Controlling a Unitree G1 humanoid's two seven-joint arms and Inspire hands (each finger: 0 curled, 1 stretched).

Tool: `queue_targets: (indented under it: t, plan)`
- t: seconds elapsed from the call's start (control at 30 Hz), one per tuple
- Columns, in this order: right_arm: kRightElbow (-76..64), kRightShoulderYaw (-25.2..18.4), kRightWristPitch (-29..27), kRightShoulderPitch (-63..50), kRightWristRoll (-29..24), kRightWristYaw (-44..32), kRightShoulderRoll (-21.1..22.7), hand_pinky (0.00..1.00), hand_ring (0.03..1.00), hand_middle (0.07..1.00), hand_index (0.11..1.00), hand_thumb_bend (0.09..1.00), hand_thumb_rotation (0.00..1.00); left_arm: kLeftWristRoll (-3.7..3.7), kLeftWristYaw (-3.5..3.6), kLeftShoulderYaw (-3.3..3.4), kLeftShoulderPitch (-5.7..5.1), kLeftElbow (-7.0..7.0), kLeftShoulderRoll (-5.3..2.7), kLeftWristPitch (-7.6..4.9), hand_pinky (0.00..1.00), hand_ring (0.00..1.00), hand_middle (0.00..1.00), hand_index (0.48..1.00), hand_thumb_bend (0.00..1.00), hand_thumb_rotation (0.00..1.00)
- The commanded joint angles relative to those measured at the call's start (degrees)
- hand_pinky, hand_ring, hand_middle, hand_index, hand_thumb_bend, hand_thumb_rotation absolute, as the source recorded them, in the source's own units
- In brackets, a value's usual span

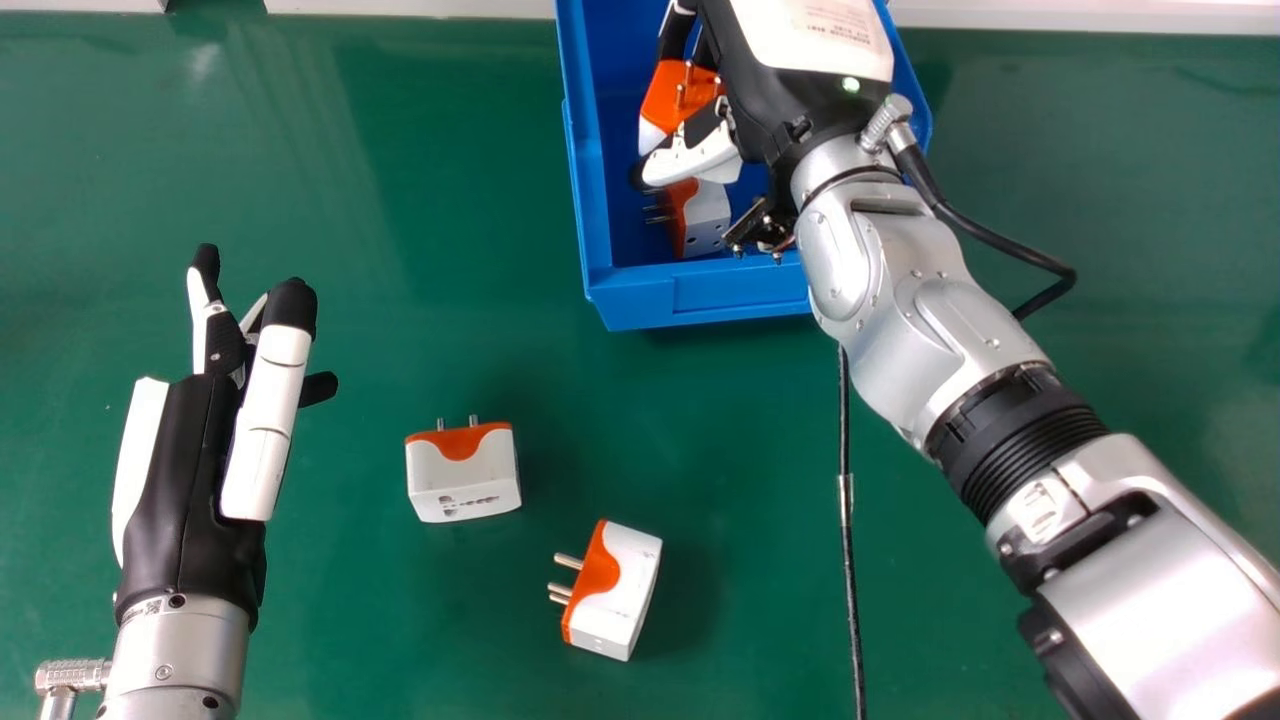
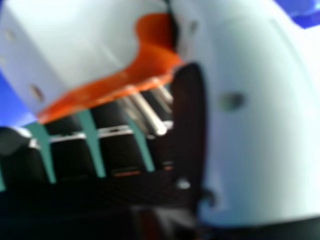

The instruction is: Pick all objects and put in blue box

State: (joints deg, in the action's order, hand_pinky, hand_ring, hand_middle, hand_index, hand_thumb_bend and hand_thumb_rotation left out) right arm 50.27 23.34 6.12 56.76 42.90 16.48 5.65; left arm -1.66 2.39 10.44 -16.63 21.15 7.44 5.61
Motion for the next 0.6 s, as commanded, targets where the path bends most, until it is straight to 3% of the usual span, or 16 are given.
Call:
queue_targets:
  t: [0.0, 0.13, 0.57]
  plan:
    - [-2.26, -0.03, 0.38, 1.84, -0.21, 0.47, 0.81, 0.70, 0.855, 0.895, 0.828, 0.571, 0.34, 0.00, -0.26, -0.02, 0.20, 1.31, 0.04, -0.36, 0.79, 0.90, 0.93, 0.958, 0.76, 1.00]
    - [-2.48, 0.24, 0.84, 1.46, -0.11, 0.88, 0.76, 0.72, 0.869, 0.912, 0.859, 0.572, 0.35, -0.29, -0.41, -0.09, 0.29, 1.08, 0.09, -0.54, 0.79, 0.90, 0.93, 0.958, 0.75, 1.00]
    - [-3.78, 3.31, 2.91, 0.78, 1.65, 1.37, 2.16, 0.72, 0.879, 0.929, 0.878, 0.516, 0.37, 0.14, -0.16, 0.10, 0.18, 1.00, 0.10, -0.82, 0.79, 0.90, 0.93, 0.958, 0.76, 1.00]
